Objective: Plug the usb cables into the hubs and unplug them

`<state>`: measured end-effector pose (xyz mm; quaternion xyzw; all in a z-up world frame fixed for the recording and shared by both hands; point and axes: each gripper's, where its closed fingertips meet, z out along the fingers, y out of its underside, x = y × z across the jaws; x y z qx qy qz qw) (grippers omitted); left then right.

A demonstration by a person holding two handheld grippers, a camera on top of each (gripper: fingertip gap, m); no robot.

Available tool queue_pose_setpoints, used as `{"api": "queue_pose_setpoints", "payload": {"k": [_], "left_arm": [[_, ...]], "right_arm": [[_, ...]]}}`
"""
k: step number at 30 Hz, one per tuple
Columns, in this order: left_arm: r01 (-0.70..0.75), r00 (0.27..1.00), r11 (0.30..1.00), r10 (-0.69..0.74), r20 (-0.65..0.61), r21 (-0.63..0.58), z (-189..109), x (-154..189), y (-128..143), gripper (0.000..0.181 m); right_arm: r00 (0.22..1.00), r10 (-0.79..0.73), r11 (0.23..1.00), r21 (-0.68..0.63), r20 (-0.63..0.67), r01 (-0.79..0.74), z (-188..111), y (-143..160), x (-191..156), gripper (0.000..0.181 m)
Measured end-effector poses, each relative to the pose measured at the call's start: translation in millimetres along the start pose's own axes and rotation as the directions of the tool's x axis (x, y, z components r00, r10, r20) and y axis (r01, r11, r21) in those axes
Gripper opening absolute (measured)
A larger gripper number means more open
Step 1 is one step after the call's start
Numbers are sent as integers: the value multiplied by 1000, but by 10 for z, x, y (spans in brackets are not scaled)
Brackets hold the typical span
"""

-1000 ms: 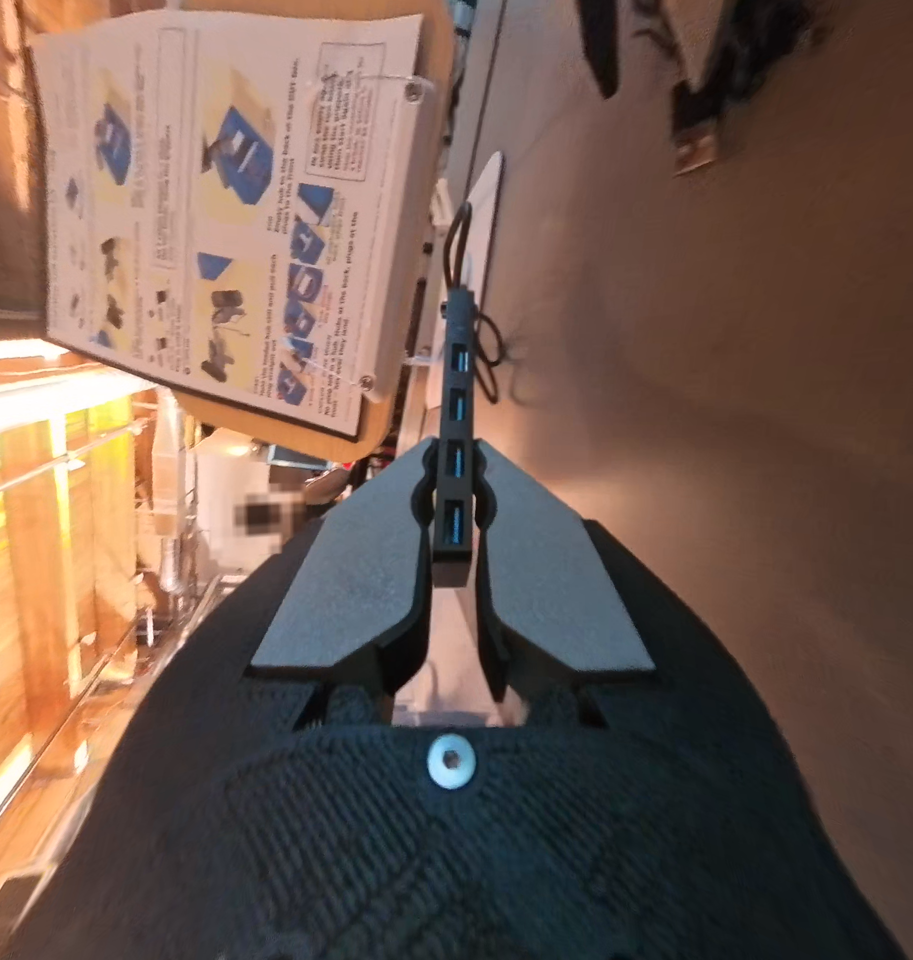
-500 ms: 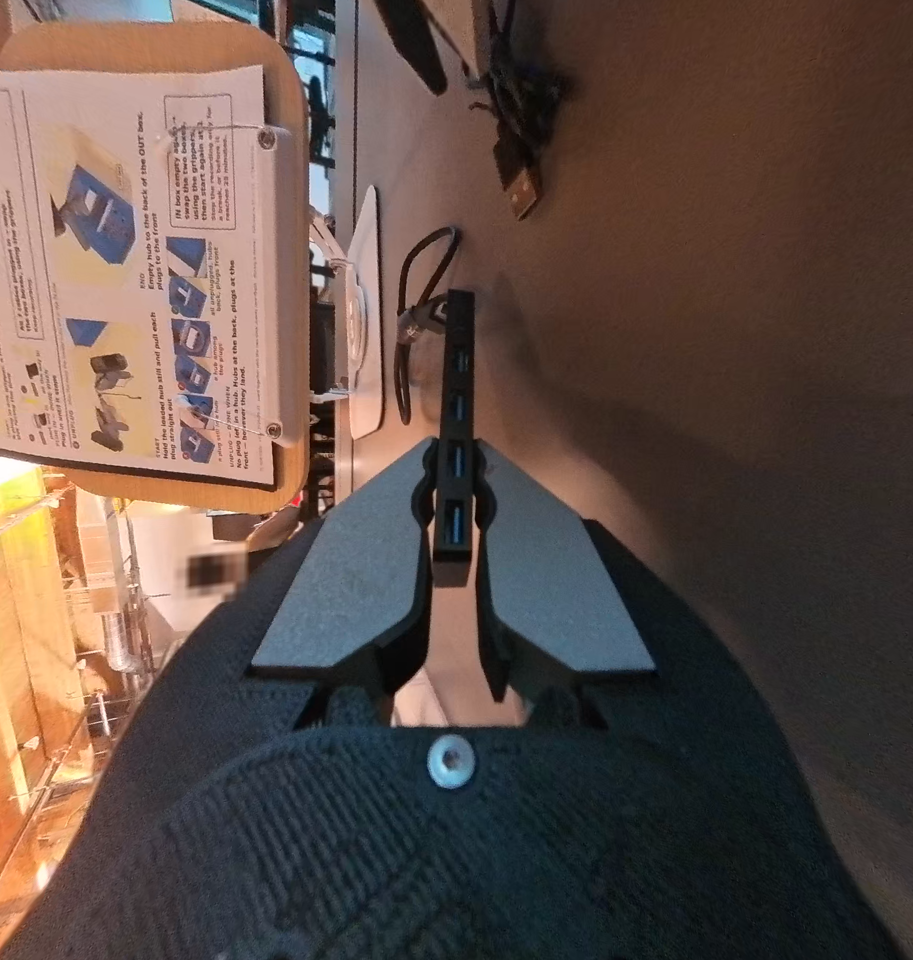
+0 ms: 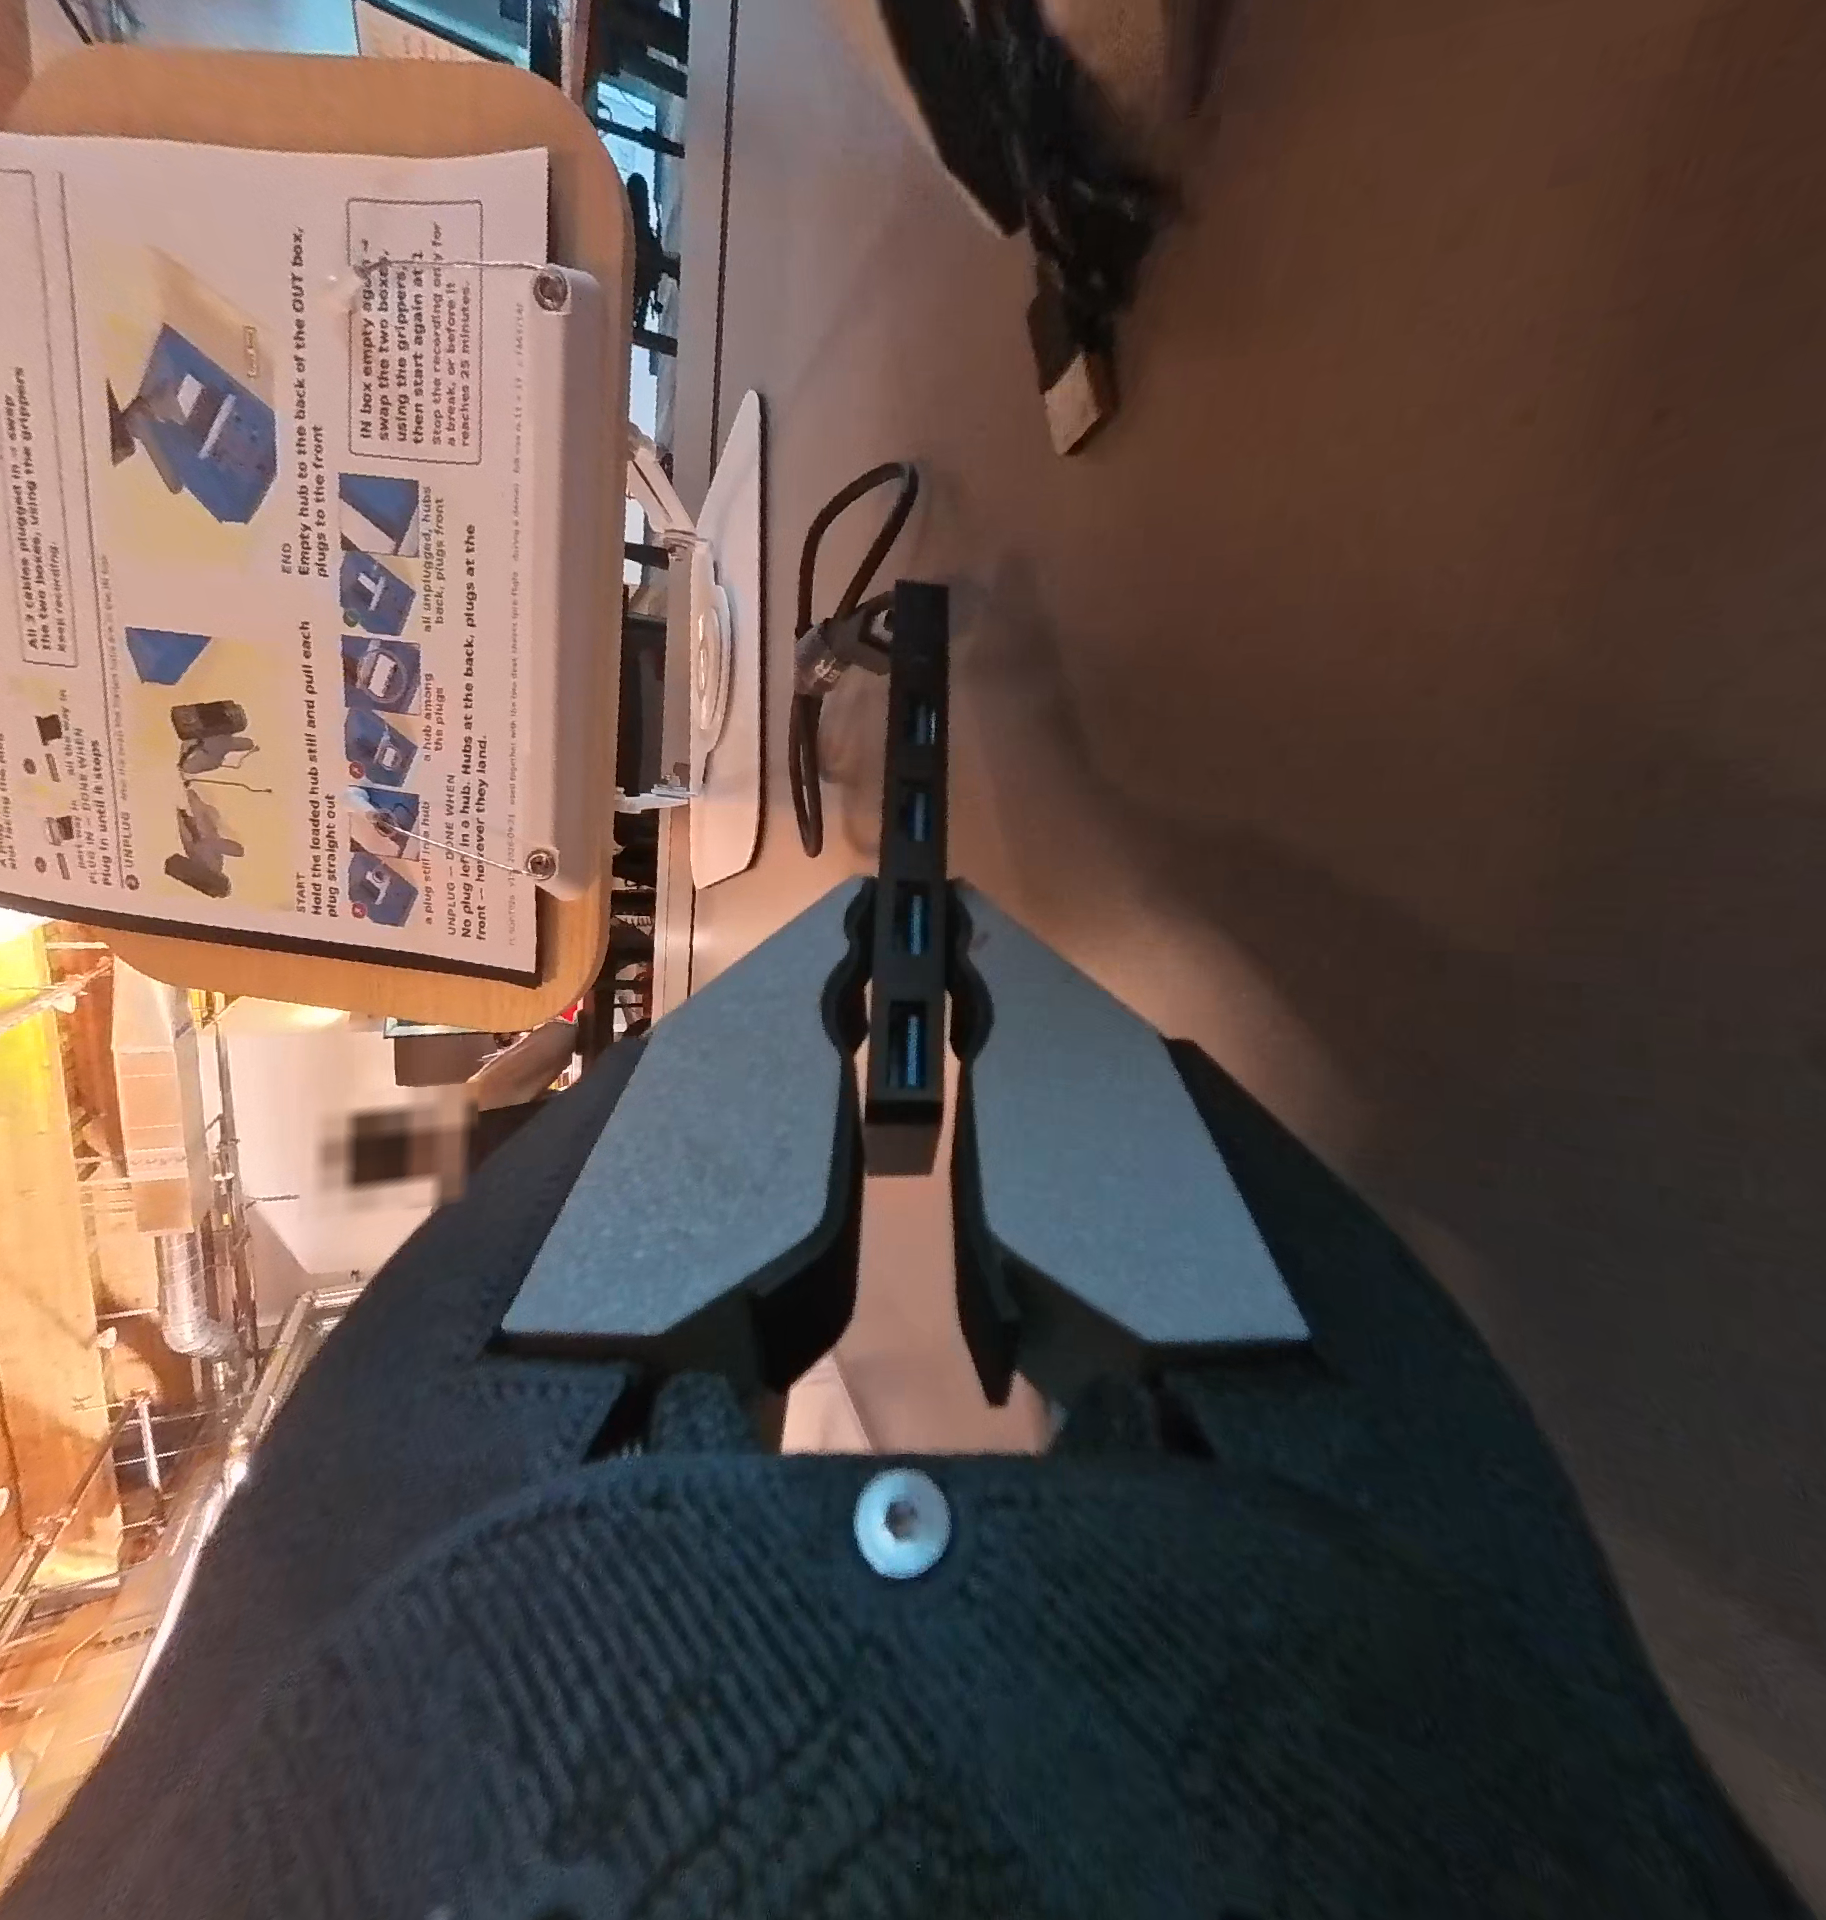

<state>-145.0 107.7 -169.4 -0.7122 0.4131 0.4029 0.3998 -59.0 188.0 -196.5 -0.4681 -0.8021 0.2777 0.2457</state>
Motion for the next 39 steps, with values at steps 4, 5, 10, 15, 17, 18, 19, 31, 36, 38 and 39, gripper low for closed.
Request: {"api": "queue_pose_setpoints", "payload": {"k": [4, 5, 10, 15, 17, 18, 19, 31, 36, 38, 39], "left_arm": [[-5, 1000, 1000, 5, -5, -1, 8, 14, 0, 9], [-6, 1000, 1000, 6, -4, -1, 9, 13, -1, 9], [-2, 1000, 1000, 2, 11, -29, 32, -19, 51, 9], [-30, 998, 996, 34, 48, -80, 53, -65, 101, 9], [-19, 999, 996, 23, 45, -83, 62, -67, 105, 9], [-11, 999, 997, 15, 43, -81, 63, -71, 102, 9], [-3, 999, 997, 6, 44, -78, 61, -77, 100, 9], [173, 985, 983, -173, -1, 54, -23, -144, -41, 8], [184, 981, 974, -190, 29, 130, -131, -227, -176, 8], [229, 972, 957, -234, 5, 176, -181, -249, -237, 8], [247, 968, 950, -249, -11, 191, -189, -249, -251, 8]], "right_arm": [[998, -47, 999, -24, -44, 46, 61, -65, -4, 10], [998, -52, 998, -24, -41, 51, 73, -92, -26, 10], [990, 41, 988, 143, 135, -61, 18, -546, -303, 10], [984, 118, 978, 157, 136, -139, 71, -691, -338, 9], [982, 138, 975, 155, 127, -157, 107, -716, -351, 9], [983, 139, 975, 159, 122, -158, 123, -736, -359, 9], [985, 130, 975, 164, 114, -148, 134, -757, -369, 9], [998, -27, 987, 155, -57, 36, 147, -803, -347, 9], [999, 8, 983, 185, -44, 0, 88, -818, -303, 9], [999, 20, 977, 213, -29, -14, 60, -852, -305, 9], [1000, 25, 974, 225, -19, -20, 47, -866, -311, 9]]}}
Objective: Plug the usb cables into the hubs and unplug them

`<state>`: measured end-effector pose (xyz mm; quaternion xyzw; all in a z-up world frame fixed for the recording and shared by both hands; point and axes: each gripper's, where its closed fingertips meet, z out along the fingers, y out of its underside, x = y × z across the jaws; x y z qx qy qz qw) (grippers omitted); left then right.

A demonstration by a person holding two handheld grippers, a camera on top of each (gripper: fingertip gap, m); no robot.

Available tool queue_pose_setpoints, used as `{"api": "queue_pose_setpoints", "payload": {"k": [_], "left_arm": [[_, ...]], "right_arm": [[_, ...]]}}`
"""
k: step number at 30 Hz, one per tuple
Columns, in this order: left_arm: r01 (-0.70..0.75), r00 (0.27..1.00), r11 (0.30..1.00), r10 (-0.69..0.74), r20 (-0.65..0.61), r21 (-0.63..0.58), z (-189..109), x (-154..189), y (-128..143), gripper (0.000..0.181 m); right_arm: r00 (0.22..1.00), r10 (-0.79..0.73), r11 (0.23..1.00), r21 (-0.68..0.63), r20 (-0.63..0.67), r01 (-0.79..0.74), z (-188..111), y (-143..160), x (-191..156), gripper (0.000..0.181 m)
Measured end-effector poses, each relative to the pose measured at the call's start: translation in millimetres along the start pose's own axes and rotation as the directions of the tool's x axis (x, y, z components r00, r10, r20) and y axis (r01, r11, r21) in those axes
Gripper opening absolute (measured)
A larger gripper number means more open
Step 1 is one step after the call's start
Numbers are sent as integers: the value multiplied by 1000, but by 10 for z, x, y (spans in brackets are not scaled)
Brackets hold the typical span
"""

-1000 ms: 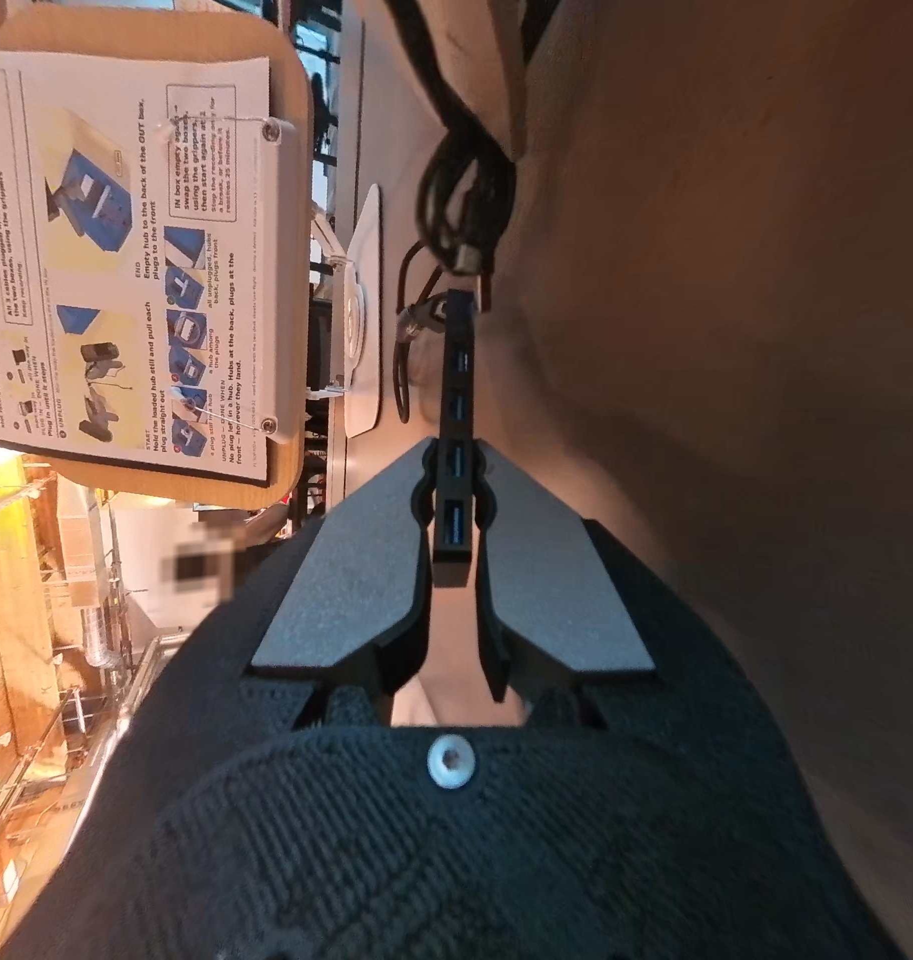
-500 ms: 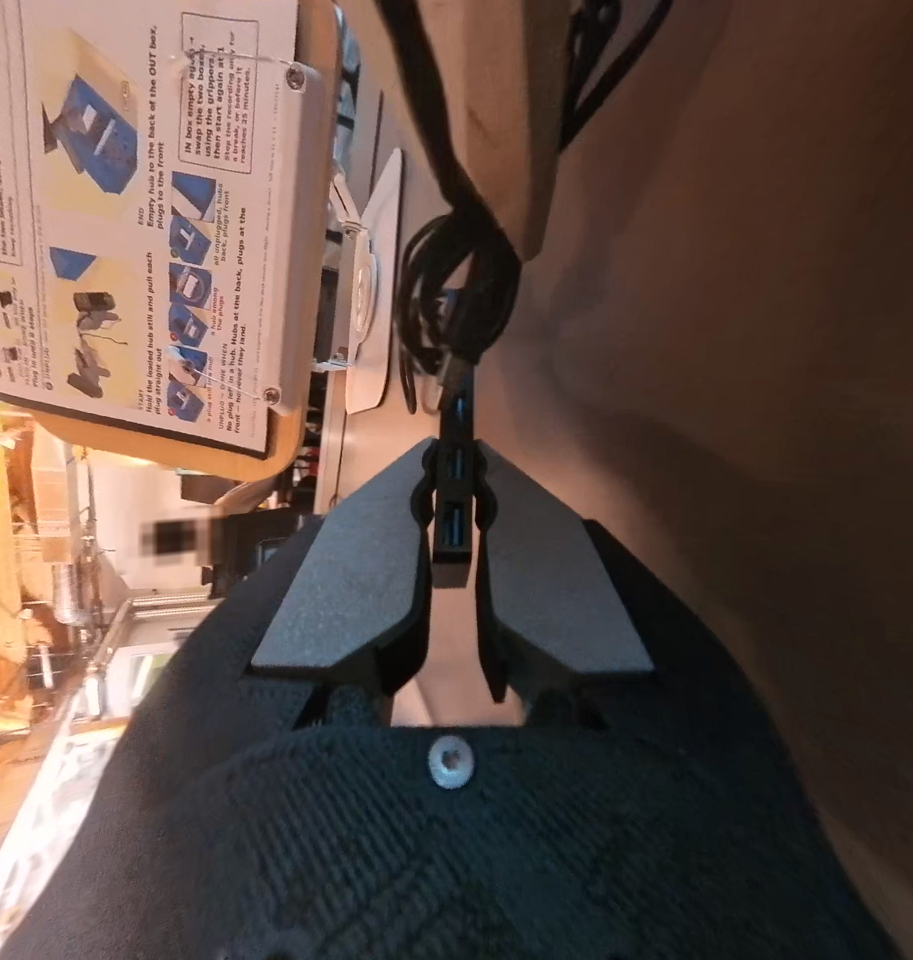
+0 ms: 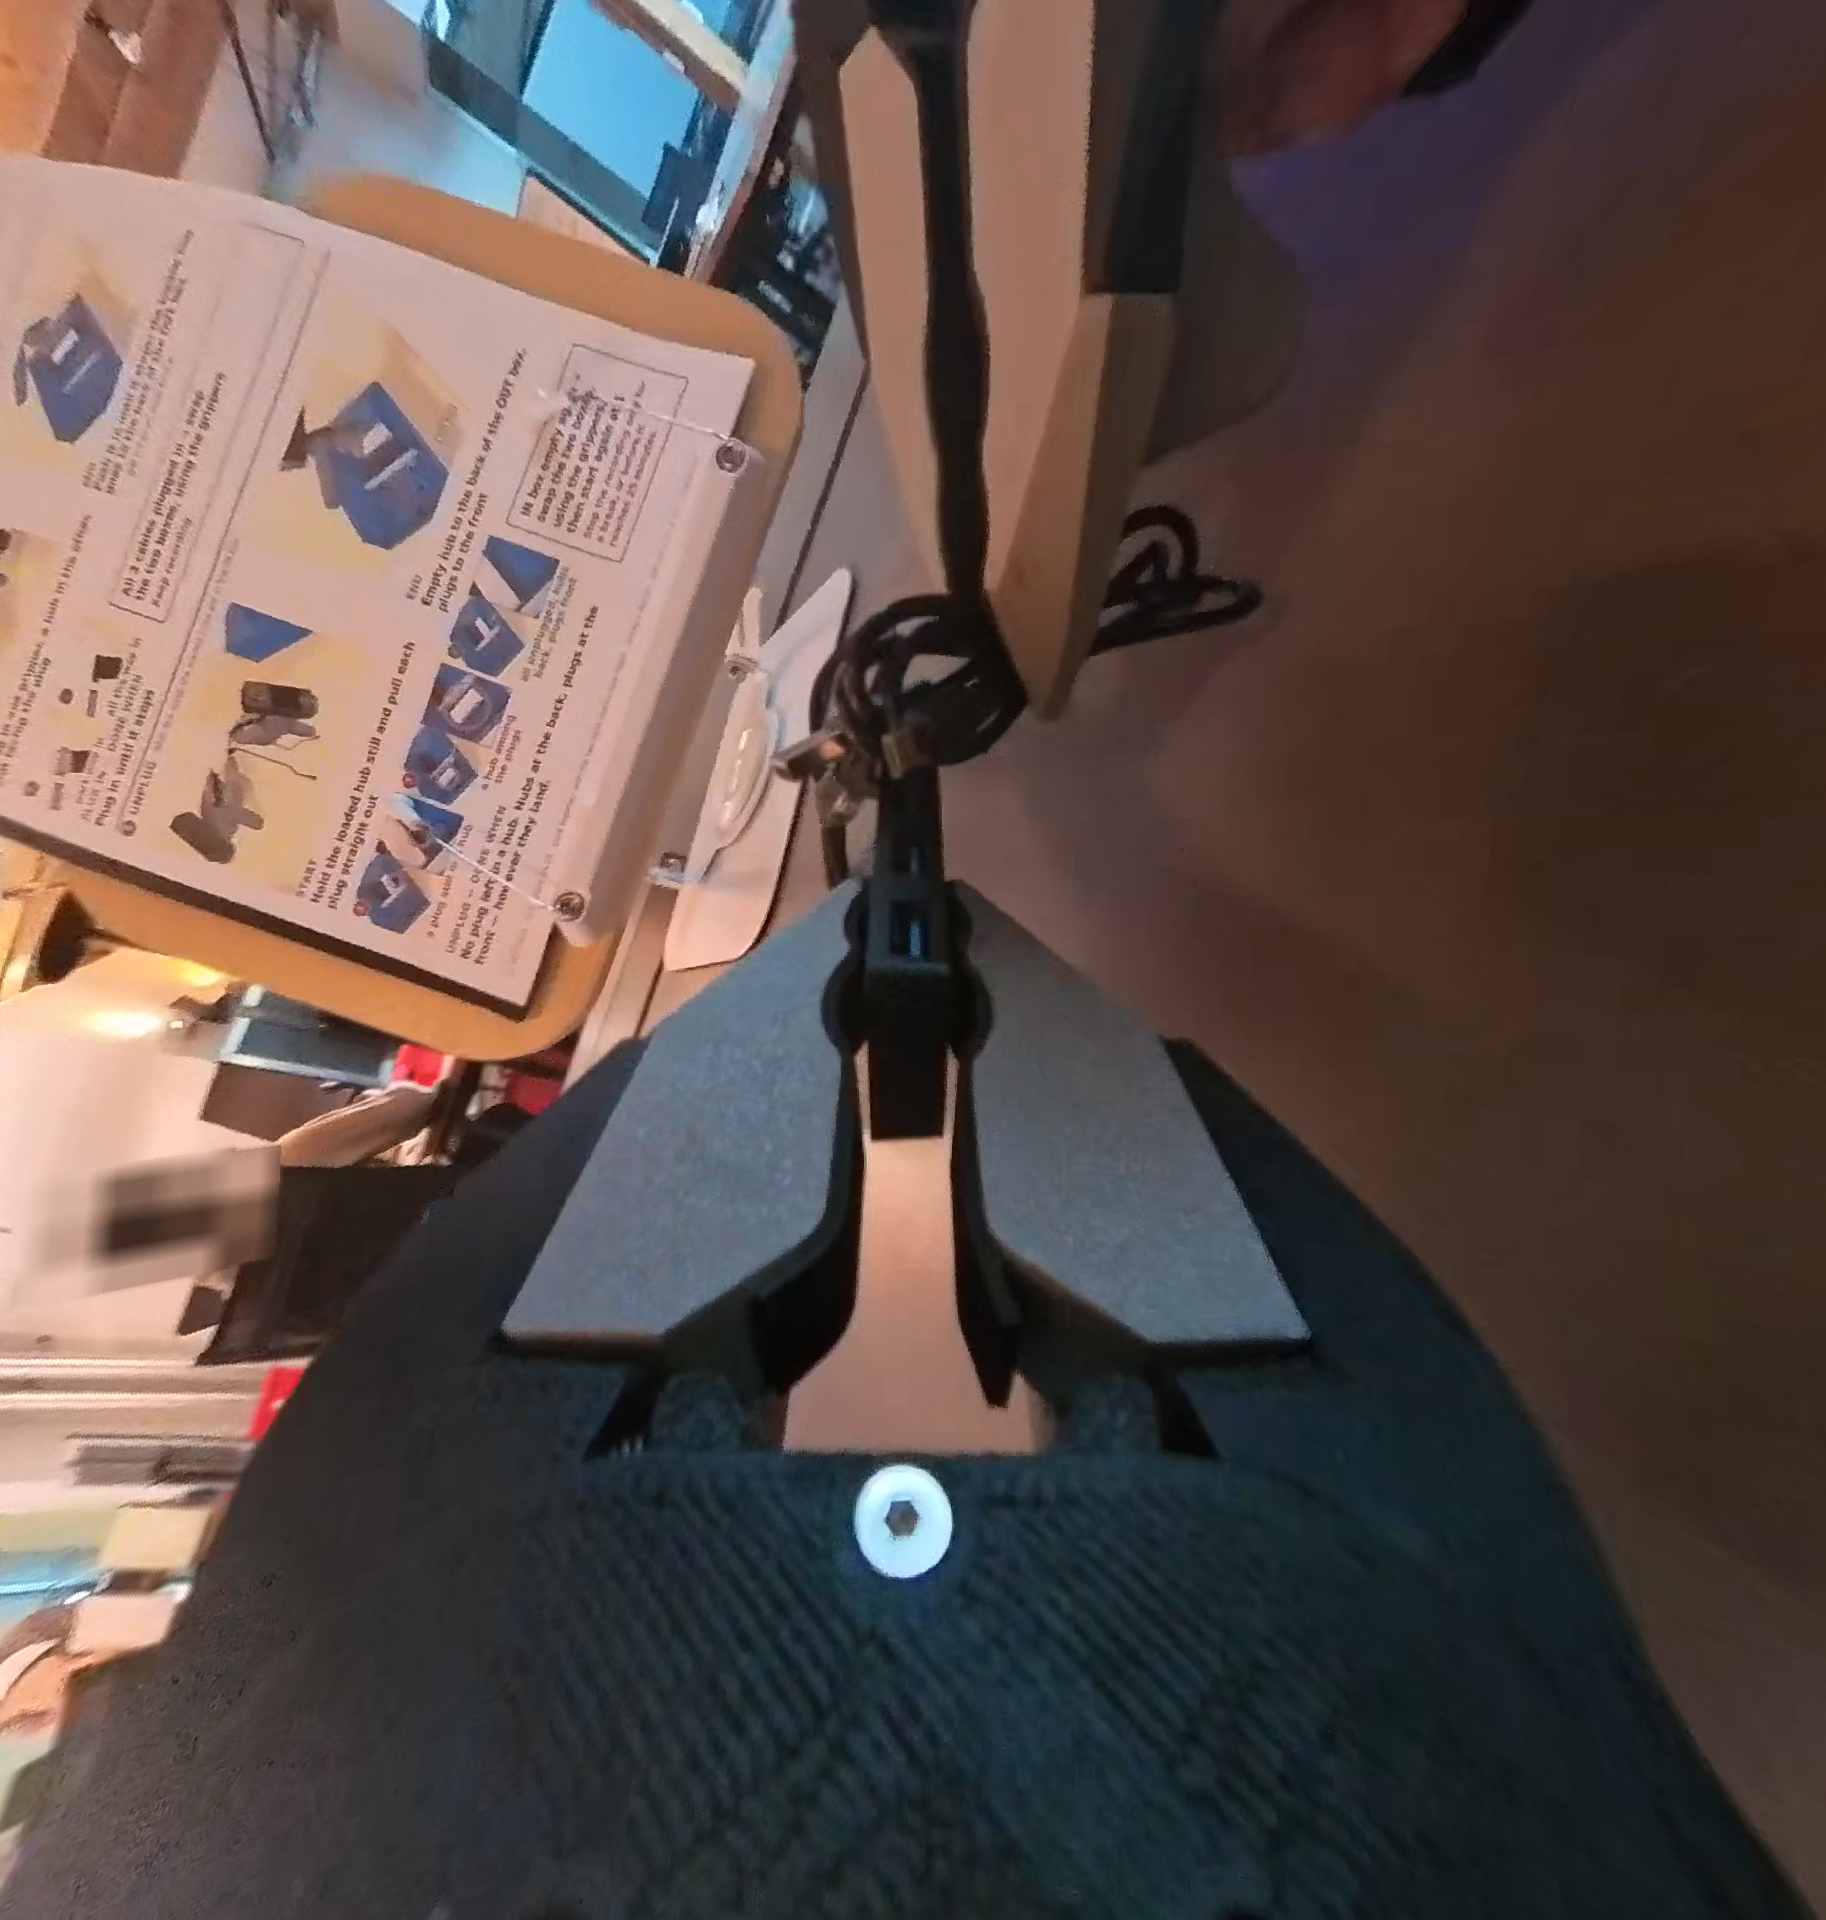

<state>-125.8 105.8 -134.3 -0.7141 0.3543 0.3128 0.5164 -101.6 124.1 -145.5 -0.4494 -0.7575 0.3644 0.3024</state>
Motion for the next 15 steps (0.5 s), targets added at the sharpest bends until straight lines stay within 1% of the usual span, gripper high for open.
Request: {"api": "queue_pose_setpoints", "payload": {"k": [2, 6, 9, 12, 15], "left_arm": [[11, 999, 1000, -11, -39, 3, 15, 53, 9, 8], [-83, 997, 996, 83, -5, -24, 40, 74, 24, 9], [-119, 991, 985, 125, 43, -127, 86, -21, 187, 9], [-144, 985, 962, 162, 59, -232, 115, -83, 390, 9], [-184, 976, 937, 210, 58, -296, 138, -79, 480, 9]], "right_arm": [[1000, 5, 1000, 6, -5, -5, -11, -8, 16, 9], [1000, -9, 1000, -6, -17, 9, -22, 10, 25, 9], [1000, -25, 999, -29, -11, 25, -27, 47, 7, 9], [998, -51, 996, -71, -45, 48, -19, 109, 45, 9], [995, -62, 980, -194, -82, 45, 26, 333, 124, 9]]}}
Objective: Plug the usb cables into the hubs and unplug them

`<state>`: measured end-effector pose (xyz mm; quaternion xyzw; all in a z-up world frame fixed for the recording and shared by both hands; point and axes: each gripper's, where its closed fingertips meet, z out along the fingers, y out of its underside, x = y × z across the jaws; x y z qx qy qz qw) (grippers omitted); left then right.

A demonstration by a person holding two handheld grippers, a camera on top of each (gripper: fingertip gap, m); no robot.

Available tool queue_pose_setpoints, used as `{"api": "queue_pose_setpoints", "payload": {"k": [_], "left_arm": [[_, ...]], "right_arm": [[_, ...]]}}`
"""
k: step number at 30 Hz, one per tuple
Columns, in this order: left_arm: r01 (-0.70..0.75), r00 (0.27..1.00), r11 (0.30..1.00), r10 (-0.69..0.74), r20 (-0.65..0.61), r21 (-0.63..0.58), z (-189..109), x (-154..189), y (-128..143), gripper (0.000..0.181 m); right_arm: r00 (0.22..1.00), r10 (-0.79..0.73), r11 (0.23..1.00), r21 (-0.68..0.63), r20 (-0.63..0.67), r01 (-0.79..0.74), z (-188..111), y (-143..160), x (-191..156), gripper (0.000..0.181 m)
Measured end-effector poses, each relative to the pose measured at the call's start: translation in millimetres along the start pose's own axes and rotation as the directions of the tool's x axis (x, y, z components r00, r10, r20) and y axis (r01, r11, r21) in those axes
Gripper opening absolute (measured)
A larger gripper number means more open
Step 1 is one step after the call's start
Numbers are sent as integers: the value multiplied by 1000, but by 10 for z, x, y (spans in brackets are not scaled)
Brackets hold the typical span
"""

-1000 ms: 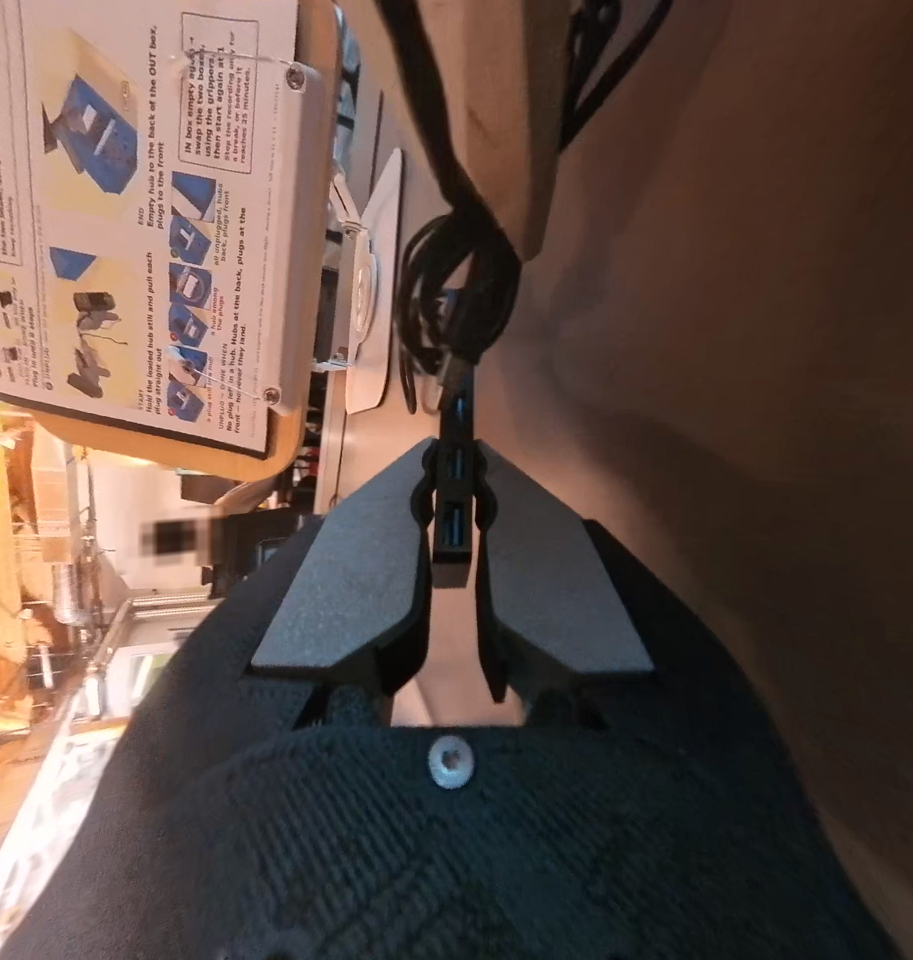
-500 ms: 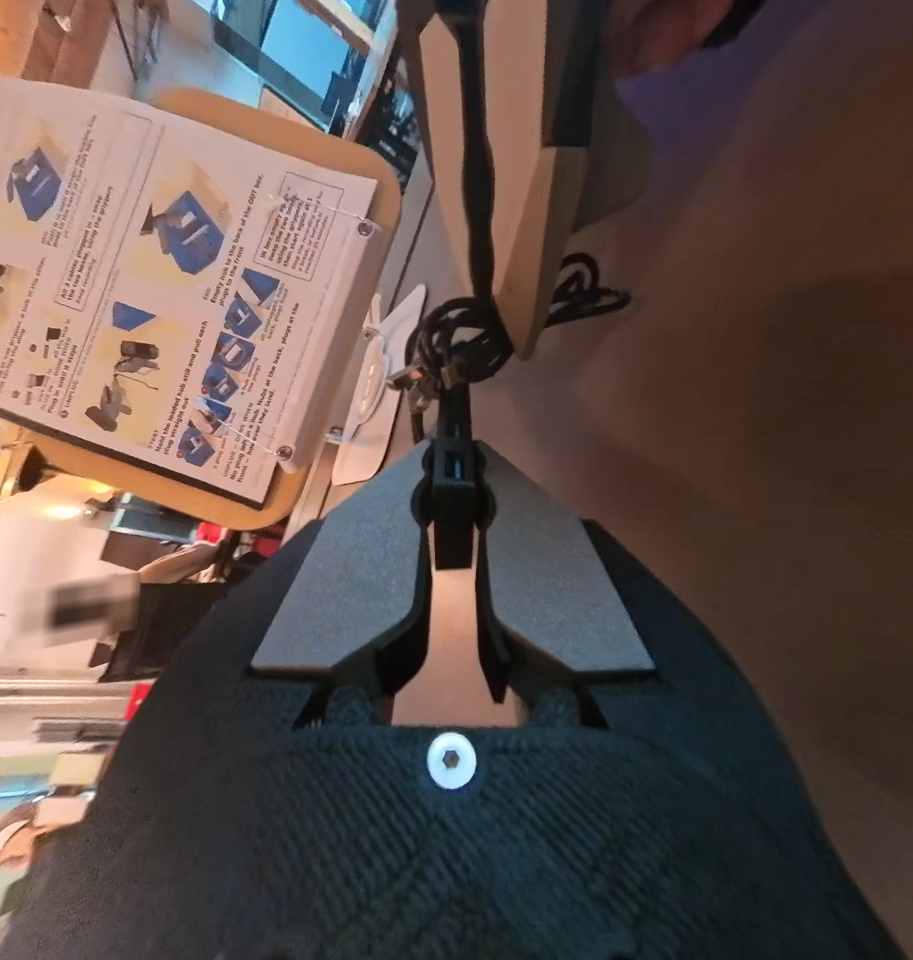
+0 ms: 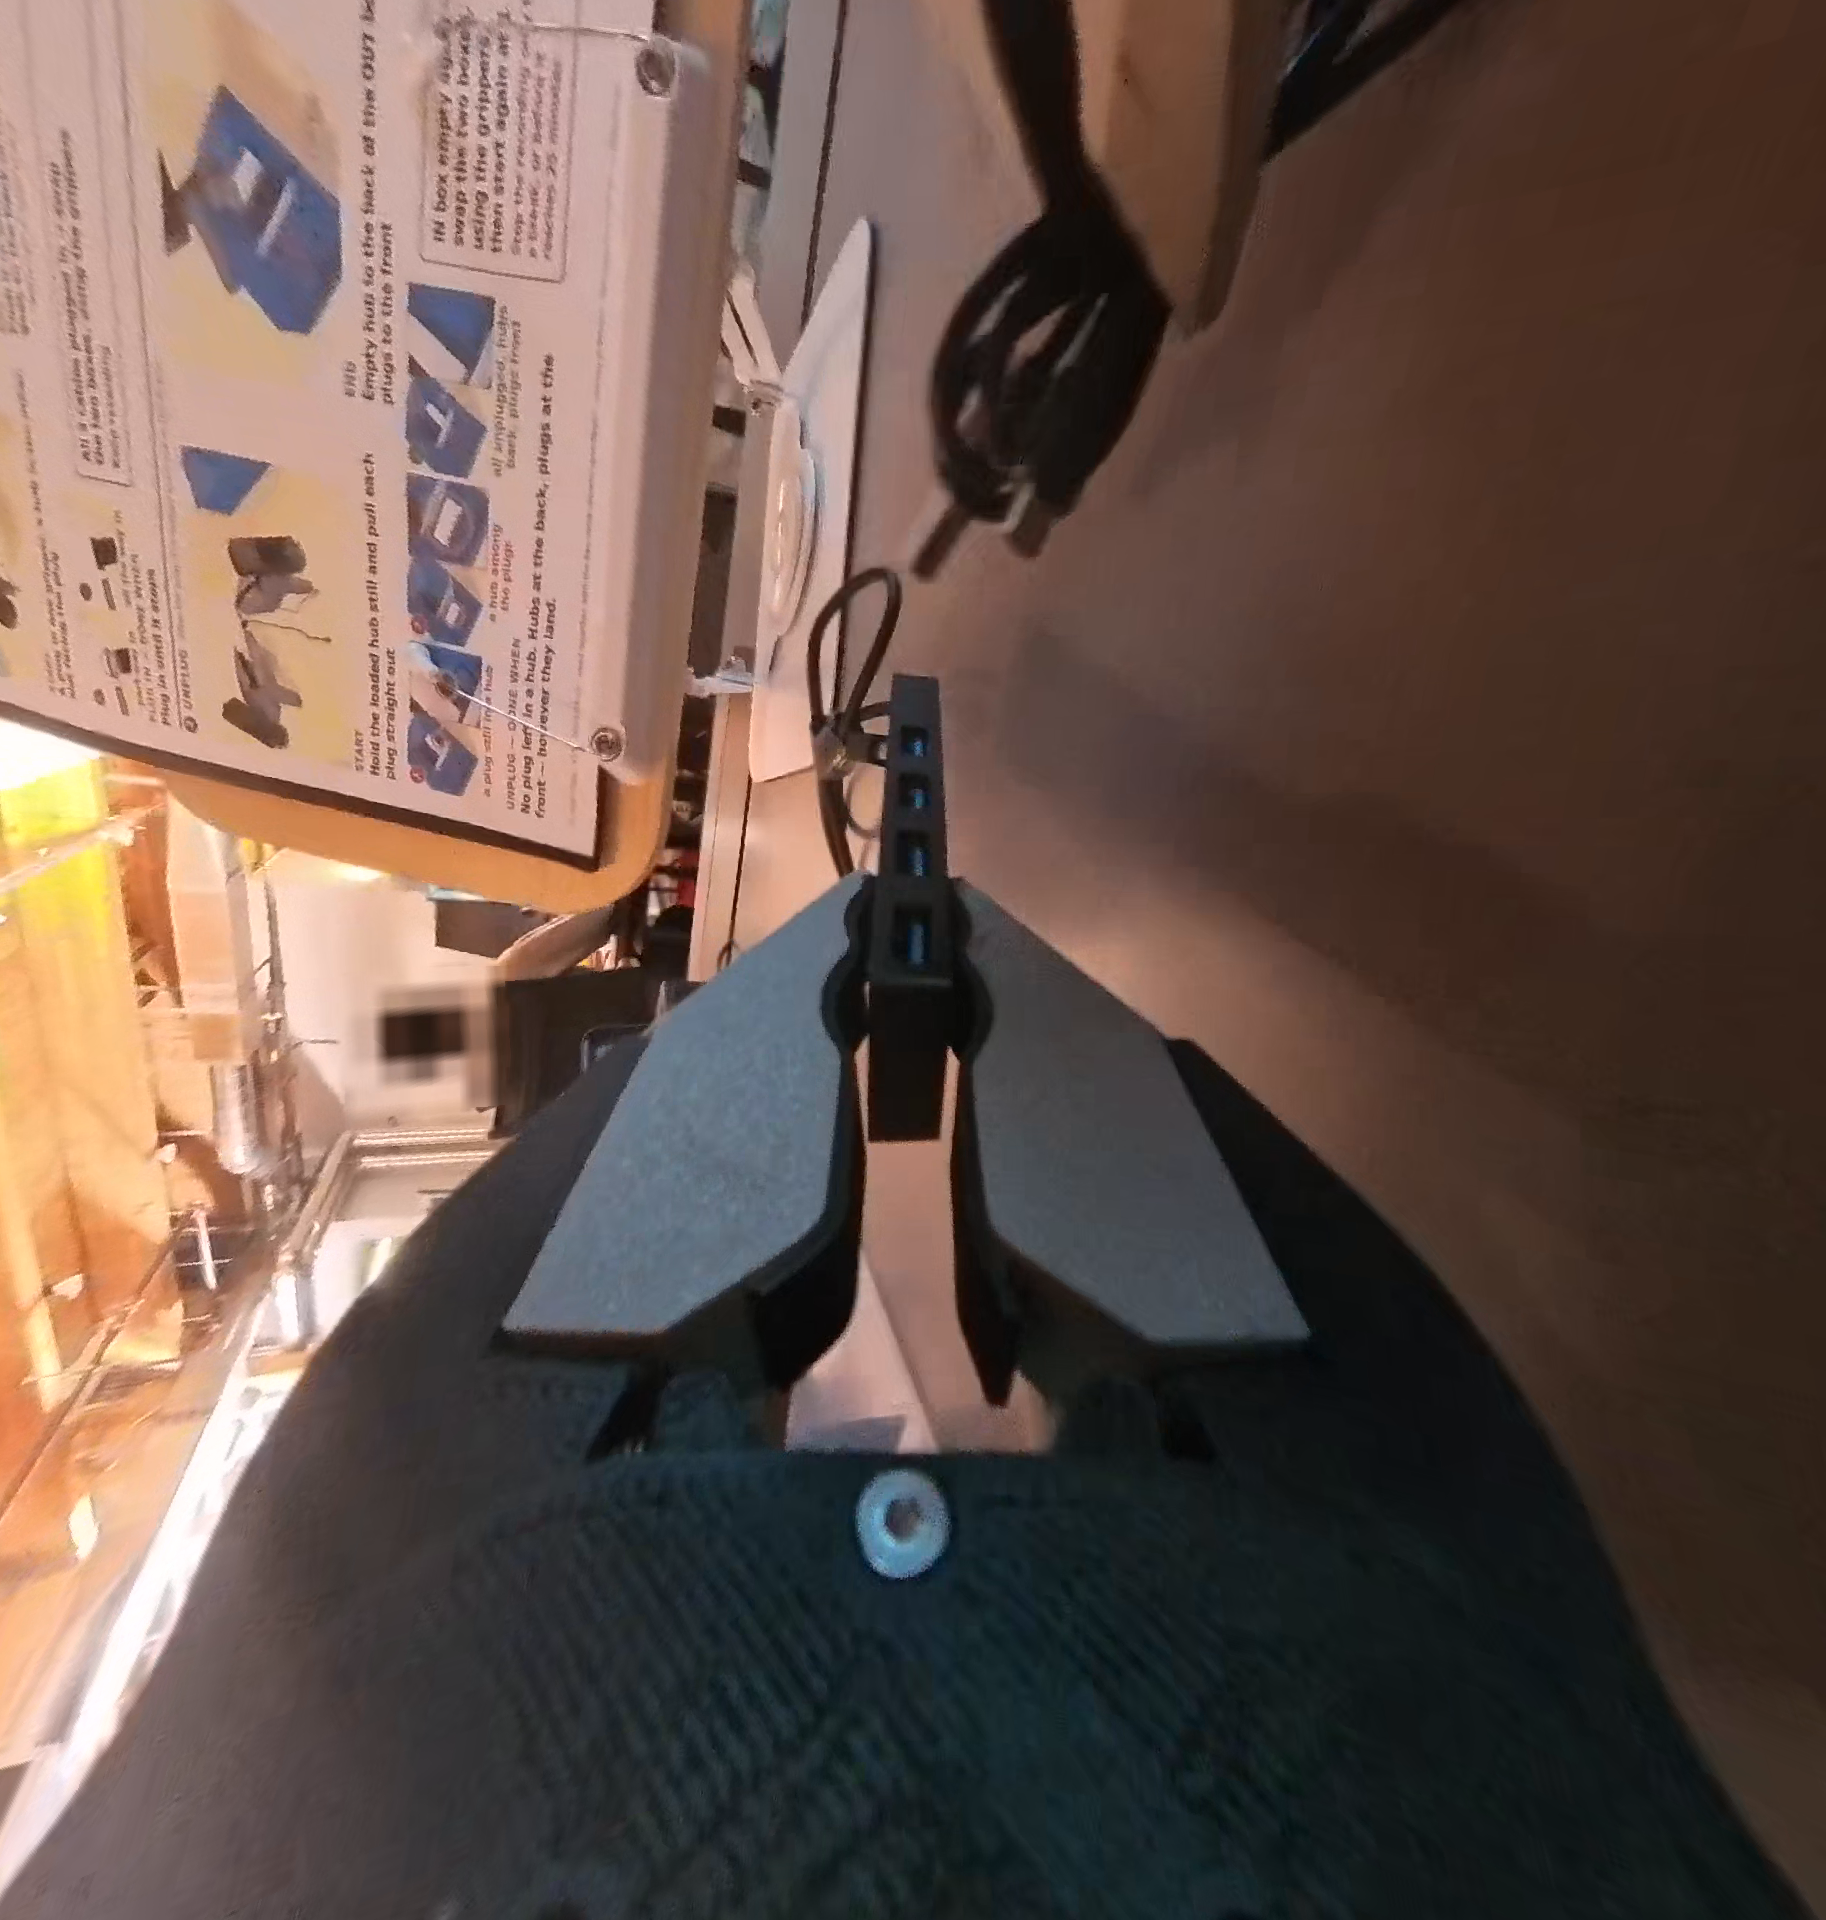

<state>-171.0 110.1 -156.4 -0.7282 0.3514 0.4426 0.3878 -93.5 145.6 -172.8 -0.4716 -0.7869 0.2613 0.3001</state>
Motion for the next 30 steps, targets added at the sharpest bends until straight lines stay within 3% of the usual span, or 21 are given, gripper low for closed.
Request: {"api": "queue_pose_setpoints", "payload": {"k": [5, 9, 12, 18, 22, 25, 30], "left_arm": [[-4, 1000, 1000, 4, -19, 7, 4, 47, -30, 9], [-19, 999, 999, 20, -39, 31, -6, 100, -74, 8], [-41, 998, 999, 42, -36, 34, -5, 119, -89, 8], [-45, 998, 998, 46, -31, 50, -20, 112, -115, 8], [-51, 998, 997, 53, -35, 50, -20, 126, -116, 9], [-33, 999, 998, 35, -40, 57, -25, 117, -121, 9], [-32, 999, 998, 35, -42, 58, -27, 125, -129, 9]], "right_arm": [[996, 45, 994, -103, 71, -37, 104, 229, -75, 11], [995, 53, 995, -85, 82, -46, 98, 220, -73, 10], [995, 48, 998, -47, 90, -44, 88, 153, -87, 24], [985, 118, 992, 20, 128, -122, 91, 30, -77, 34], [947, 199, 962, 132, 253, -238, -37, -171, -119, 31], [920, 293, 916, 198, 260, -348, -144, -233, 66, 25], [915, 309, 935, 94, 260, -342, 23, -88, -16, 38]]}}
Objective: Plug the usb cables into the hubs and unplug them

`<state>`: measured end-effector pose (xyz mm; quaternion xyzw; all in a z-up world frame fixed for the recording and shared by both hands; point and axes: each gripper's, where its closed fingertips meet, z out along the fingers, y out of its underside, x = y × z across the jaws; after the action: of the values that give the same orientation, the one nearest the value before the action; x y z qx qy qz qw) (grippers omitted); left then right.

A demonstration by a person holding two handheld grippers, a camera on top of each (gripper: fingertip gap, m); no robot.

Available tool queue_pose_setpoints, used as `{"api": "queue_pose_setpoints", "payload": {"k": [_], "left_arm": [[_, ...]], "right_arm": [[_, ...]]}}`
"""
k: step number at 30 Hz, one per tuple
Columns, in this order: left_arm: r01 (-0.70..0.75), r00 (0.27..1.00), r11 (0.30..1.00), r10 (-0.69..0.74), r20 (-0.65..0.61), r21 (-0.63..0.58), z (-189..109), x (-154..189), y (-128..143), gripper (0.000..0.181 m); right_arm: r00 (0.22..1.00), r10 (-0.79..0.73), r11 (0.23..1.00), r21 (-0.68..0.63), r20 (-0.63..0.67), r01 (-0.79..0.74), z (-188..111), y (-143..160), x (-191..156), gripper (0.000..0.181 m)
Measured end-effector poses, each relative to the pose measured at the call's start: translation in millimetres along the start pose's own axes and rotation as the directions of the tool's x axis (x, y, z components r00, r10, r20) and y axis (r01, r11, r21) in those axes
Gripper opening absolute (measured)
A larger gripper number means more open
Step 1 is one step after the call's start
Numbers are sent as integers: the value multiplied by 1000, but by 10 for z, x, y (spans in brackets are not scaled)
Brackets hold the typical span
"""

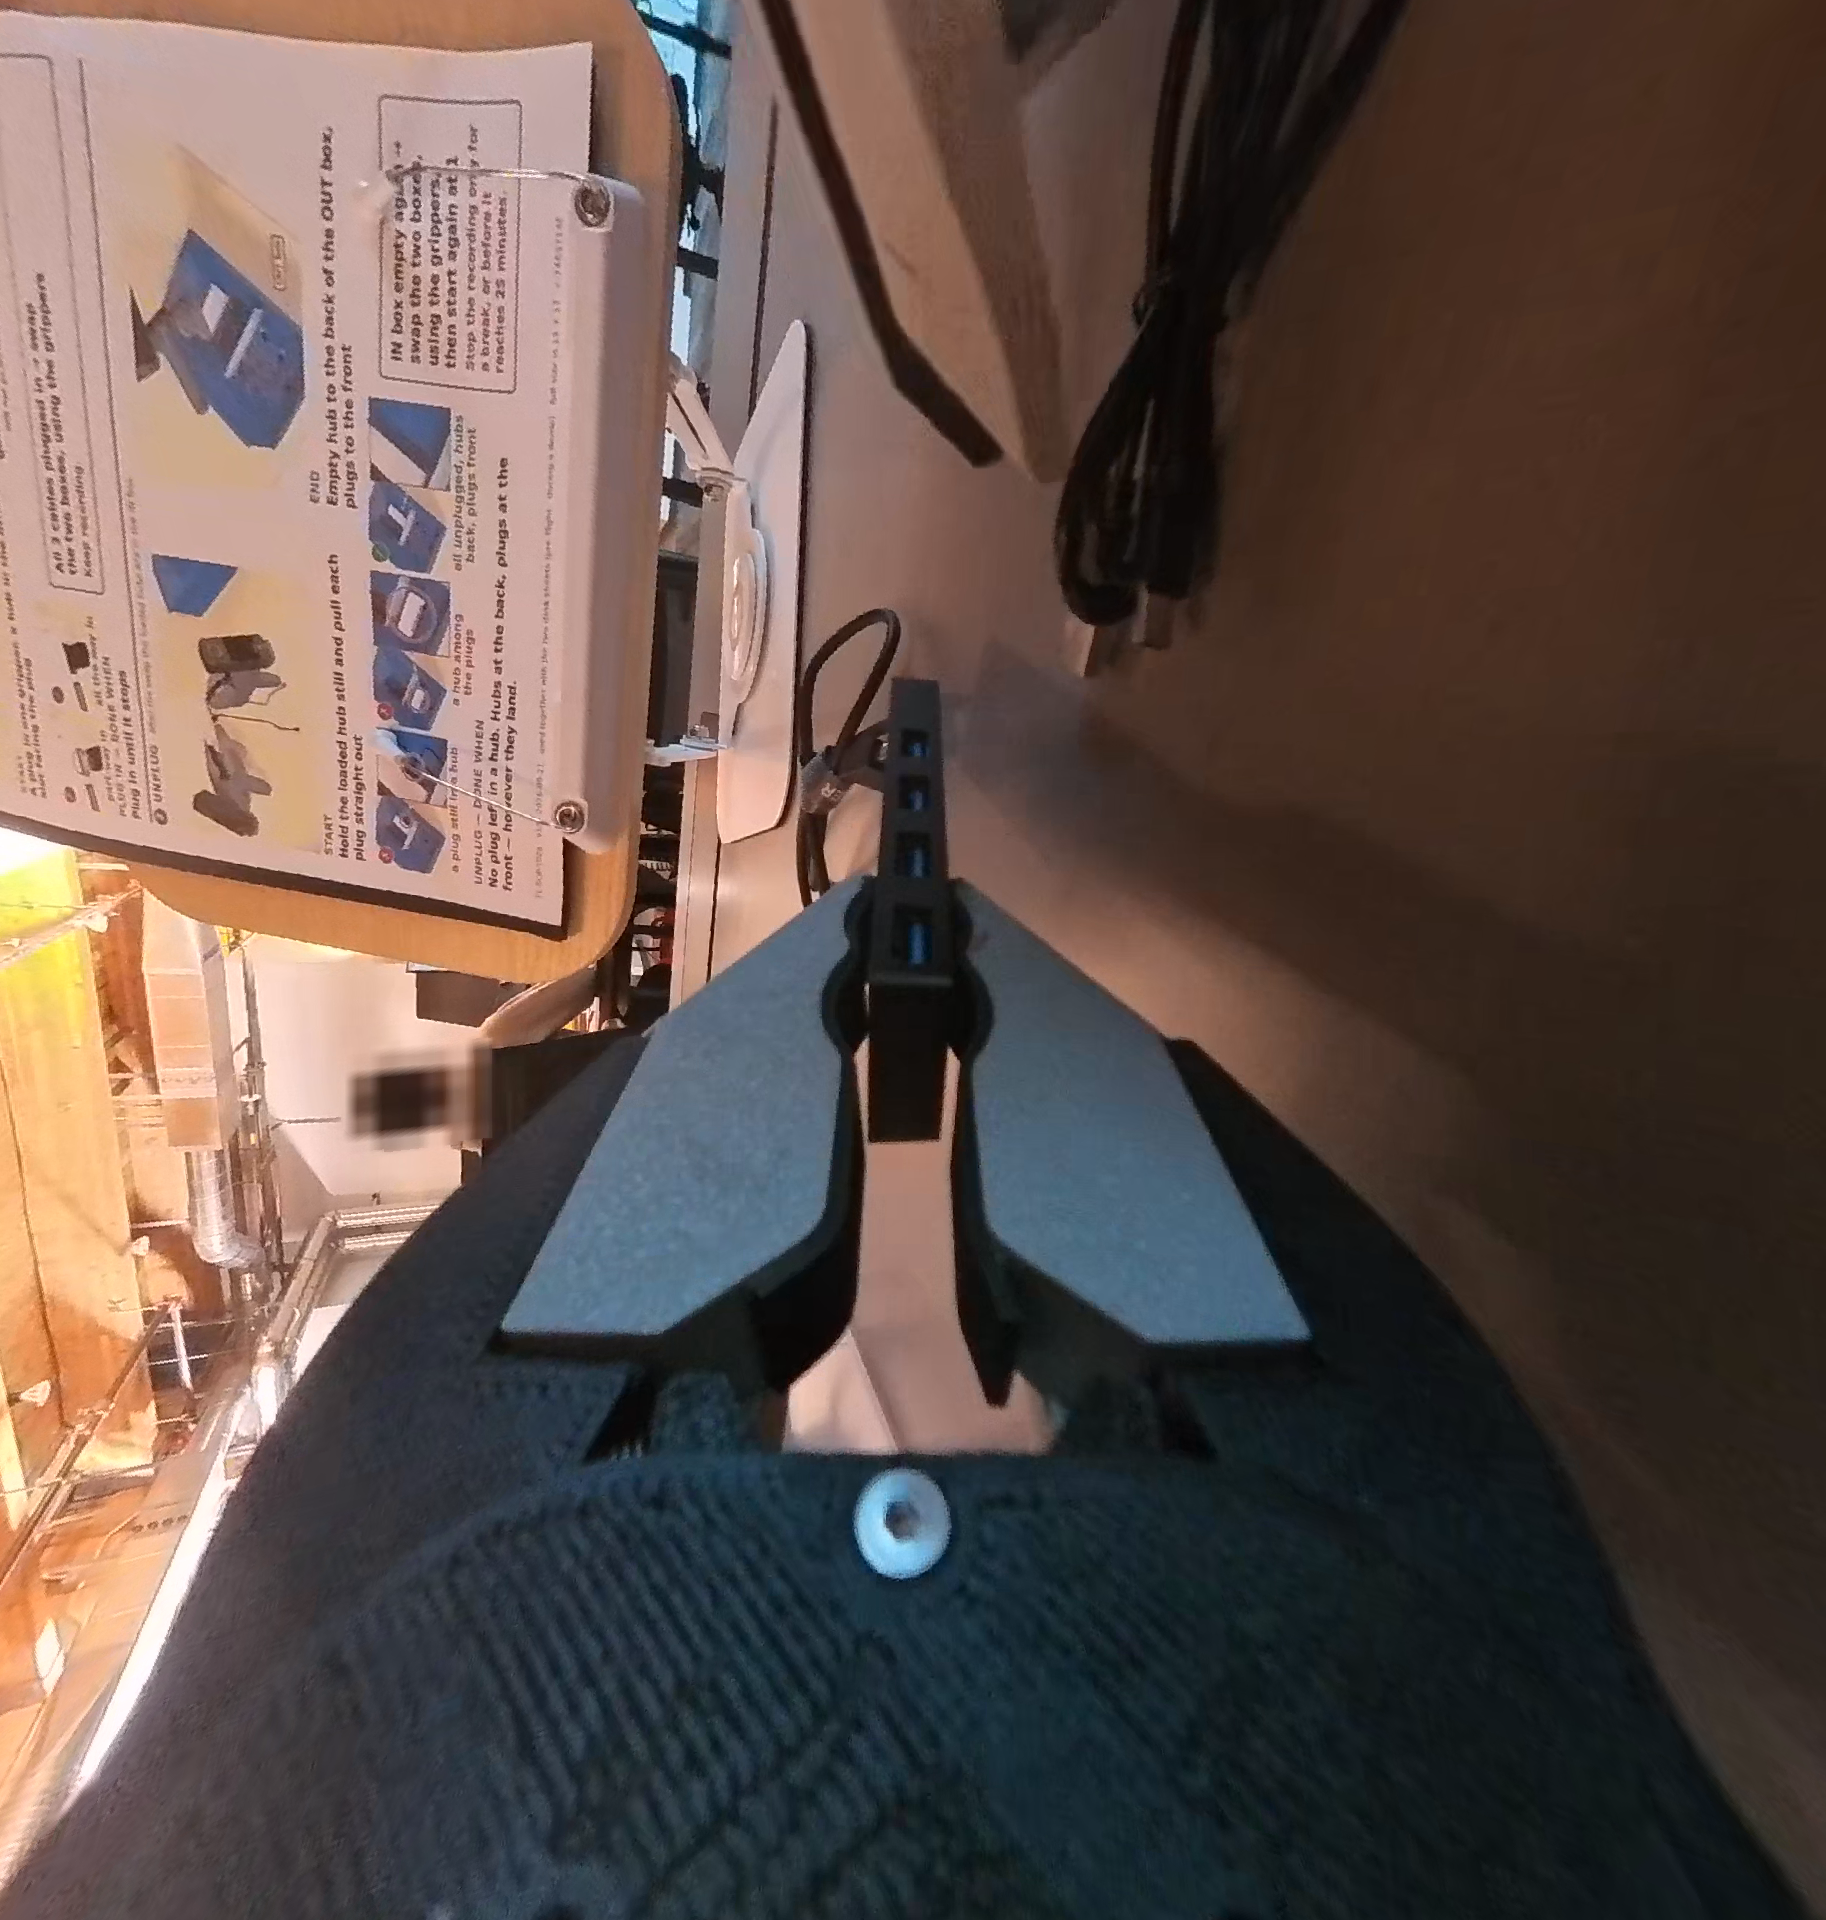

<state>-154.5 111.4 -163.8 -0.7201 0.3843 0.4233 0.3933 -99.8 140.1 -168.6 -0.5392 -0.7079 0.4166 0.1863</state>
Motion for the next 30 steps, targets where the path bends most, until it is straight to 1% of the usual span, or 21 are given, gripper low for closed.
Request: {"api": "queue_pose_setpoints", "payload": {"k": [4, 5, 9, 11, 15, 17, 19, 22, 27, 30], "left_arm": [[9, 1000, 1000, -9, 0, 2, -1, -11, 3, 9], [5, 1000, 1000, -5, 0, 1, 0, -8, 6, 9], [-12, 1000, 1000, 12, 1, -9, 6, 4, 22, 9], [-9, 1000, 1000, 9, 3, -9, 6, -2, 26, 9], [-11, 1000, 1000, 12, 13, -13, 2, -19, 38, 9], [-20, 1000, 1000, 21, 22, -14, 0, -29, 32, 9], [-36, 999, 999, 36, 32, -19, 1, -33, 27, 9], [-68, 996, 997, 69, 51, -30, 0, -43, 17, 9], [-119, 989, 991, 123, 83, -56, 6, -65, 21, 8], [-171, 977, 982, 179, 117, -77, 4, -86, 9, 9]], "right_arm": [[996, -60, 992, -118, -60, 52, 182, 169, 33, 32], [995, -68, 991, -119, -78, 58, 213, 172, 47, 28], [992, -84, 989, -133, -94, 71, 227, 168, 42, 26], [991, -99, 990, -104, -94, 90, 210, 114, 9, 26], [989, -148, 989, 12, -15, 148, 133, -115, -263, 25], [988, -151, 988, 38, 18, 150, 127, -177, -378, 25], [988, -149, 988, 42, 42, 148, 148, -197, -465, 25], [986, -164, 986, 21, 37, 163, 186, -187, -508, 25], [982, -176, 984, 13, 70, 175, 210, -188, -620, 25], [987, -147, 989, 18, 70, 146, 216, -210, -620, 24]]}}
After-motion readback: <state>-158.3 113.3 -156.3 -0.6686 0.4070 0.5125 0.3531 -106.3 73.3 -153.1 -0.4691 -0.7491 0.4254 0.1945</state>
